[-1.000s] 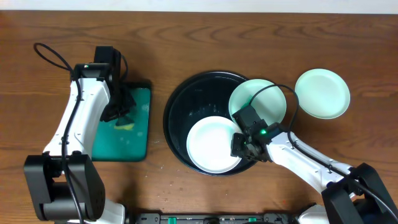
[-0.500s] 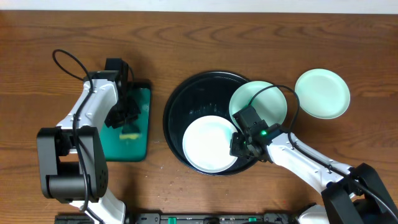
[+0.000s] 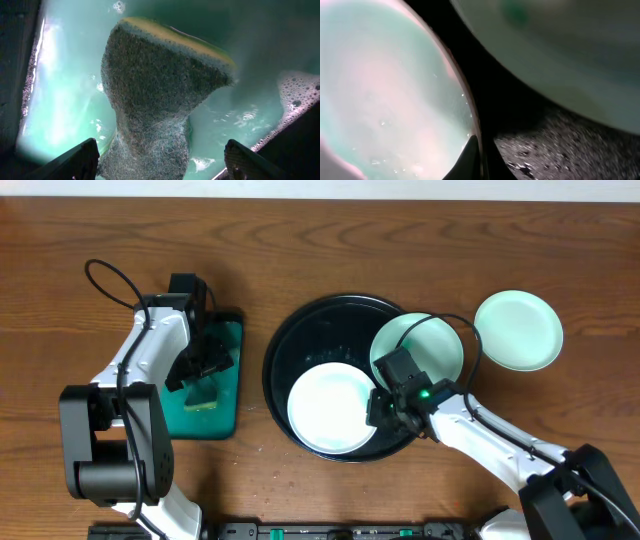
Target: Clean dirty plates on tray and stack at the side
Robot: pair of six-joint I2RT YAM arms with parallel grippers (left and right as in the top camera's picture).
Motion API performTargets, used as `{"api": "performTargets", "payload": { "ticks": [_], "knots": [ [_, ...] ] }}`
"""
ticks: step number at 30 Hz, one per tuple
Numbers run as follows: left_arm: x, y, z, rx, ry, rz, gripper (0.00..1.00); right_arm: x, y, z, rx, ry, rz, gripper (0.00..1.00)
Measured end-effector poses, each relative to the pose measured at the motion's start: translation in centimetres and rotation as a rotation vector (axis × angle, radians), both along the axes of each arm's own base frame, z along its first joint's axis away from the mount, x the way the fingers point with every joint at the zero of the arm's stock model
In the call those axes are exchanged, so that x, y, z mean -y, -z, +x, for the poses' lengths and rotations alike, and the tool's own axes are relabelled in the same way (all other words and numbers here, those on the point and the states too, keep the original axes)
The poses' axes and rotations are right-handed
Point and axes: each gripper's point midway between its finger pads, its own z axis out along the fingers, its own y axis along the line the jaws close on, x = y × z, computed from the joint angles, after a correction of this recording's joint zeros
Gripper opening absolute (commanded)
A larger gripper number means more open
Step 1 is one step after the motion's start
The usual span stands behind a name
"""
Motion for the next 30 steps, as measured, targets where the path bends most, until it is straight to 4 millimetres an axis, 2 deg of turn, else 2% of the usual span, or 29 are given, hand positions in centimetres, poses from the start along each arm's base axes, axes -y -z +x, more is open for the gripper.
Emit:
{"api": "performTargets", "payload": {
  "ticks": [8, 12, 16, 22, 27, 30],
  "knots": [
    [0.0, 0.0, 0.0, -0.001, 0.0, 0.0, 0.82, -1.8, -5.0, 1.0, 0.115, 0.019, 0.157, 0.01],
    [0.0, 0.0, 0.0, -0.001, 0.0, 0.0, 0.82, -1.9, -7.3, 1.0, 0.155, 0.042, 0.208, 0.01],
    [0.0, 0.0, -0.2, -0.006, 0.0, 0.0, 0.82, -1.4, -8.7, 0.3, 0.146, 0.094, 0.24, 0.01],
    [0.0, 0.0, -0.5, -0.02, 0.0, -0.002, 0.82, 0.8, -8.6, -2.4, -0.026, 0.219, 0.267, 0.01],
    [0.0, 0.0, -0.6, -0.023, 0.0, -0.003, 0.82, 1.6, -8.1, -5.9, -0.239, 0.256, 0.3, 0.02],
    [0.1, 0.0, -0.6, -0.024, 0.0, -0.003, 0.82, 2.8, -7.5, -7.9, -0.318, 0.258, 0.243, 0.01]
  ]
}}
